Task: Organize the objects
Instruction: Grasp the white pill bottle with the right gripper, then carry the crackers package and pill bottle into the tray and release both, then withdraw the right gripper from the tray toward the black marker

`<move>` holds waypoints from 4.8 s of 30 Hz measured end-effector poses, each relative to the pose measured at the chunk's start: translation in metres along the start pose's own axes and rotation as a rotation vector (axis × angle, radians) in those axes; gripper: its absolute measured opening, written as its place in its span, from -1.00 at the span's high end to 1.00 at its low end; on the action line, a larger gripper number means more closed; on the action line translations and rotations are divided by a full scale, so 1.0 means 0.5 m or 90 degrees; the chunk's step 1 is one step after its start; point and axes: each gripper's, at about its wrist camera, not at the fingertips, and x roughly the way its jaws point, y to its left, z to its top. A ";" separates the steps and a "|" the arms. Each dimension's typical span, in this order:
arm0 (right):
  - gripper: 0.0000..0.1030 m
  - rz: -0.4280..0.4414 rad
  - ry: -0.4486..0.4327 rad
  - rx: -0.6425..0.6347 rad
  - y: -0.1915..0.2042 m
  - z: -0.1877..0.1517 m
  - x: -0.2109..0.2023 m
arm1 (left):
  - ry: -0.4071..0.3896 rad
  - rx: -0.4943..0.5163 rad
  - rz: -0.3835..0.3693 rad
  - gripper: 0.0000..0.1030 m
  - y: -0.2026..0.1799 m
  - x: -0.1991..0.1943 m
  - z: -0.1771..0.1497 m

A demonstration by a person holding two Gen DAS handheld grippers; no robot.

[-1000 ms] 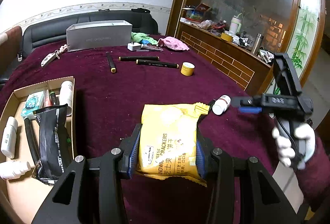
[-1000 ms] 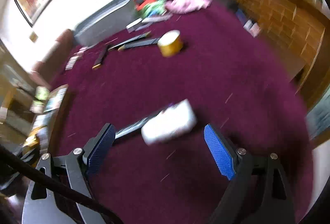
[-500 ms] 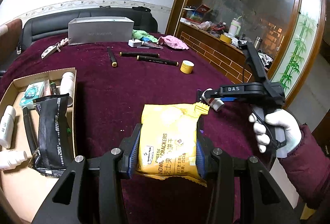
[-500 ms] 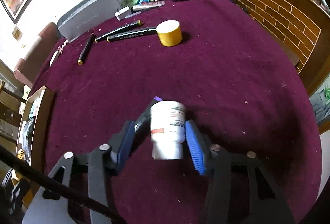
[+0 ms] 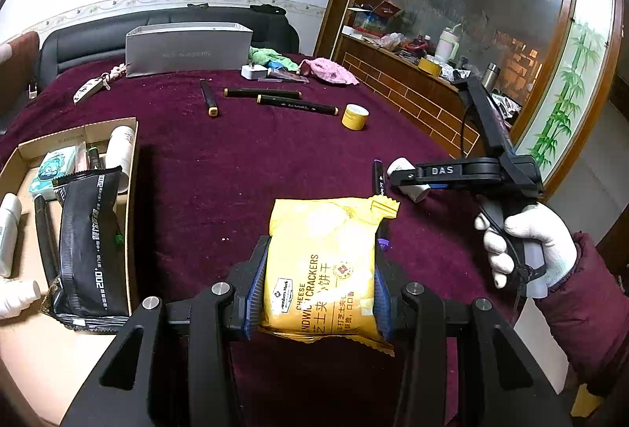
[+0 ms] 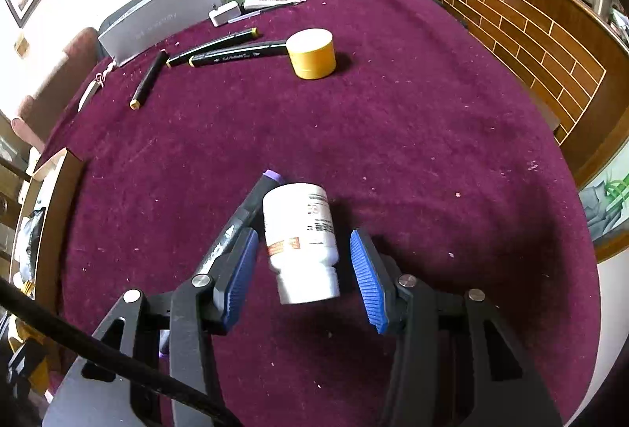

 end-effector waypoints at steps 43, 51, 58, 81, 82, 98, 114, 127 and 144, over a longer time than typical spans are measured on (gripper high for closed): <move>0.37 0.285 0.045 -0.225 0.447 -0.052 -0.092 | -0.064 -0.122 0.281 0.23 0.235 -0.227 -0.089; 0.36 0.318 0.103 -0.290 0.573 -0.113 -0.049 | -0.035 -0.136 0.308 0.23 0.278 -0.217 -0.125; 0.36 0.339 0.160 -0.314 0.629 -0.154 -0.013 | -0.005 -0.150 0.298 0.23 0.301 -0.201 -0.144; 0.36 0.314 0.203 -0.357 0.701 -0.194 0.052 | 0.008 -0.152 0.351 0.20 0.355 -0.194 -0.159; 0.36 0.312 0.201 -0.358 0.701 -0.195 0.053 | 0.007 -0.154 0.350 0.19 0.356 -0.194 -0.158; 0.36 0.305 0.189 -0.361 0.701 -0.195 0.064 | -0.003 -0.167 0.365 0.09 0.358 -0.208 -0.149; 0.27 0.349 0.134 -0.337 0.654 -0.182 -0.015 | -0.026 -0.153 0.390 -0.15 0.319 -0.240 -0.127; 0.11 0.377 0.081 -0.260 0.562 -0.142 -0.068 | -0.030 -0.096 0.407 -0.22 0.245 -0.246 -0.097; -0.04 0.366 0.027 -0.142 0.373 -0.088 -0.101 | -0.027 -0.038 0.390 -0.23 0.166 -0.237 -0.066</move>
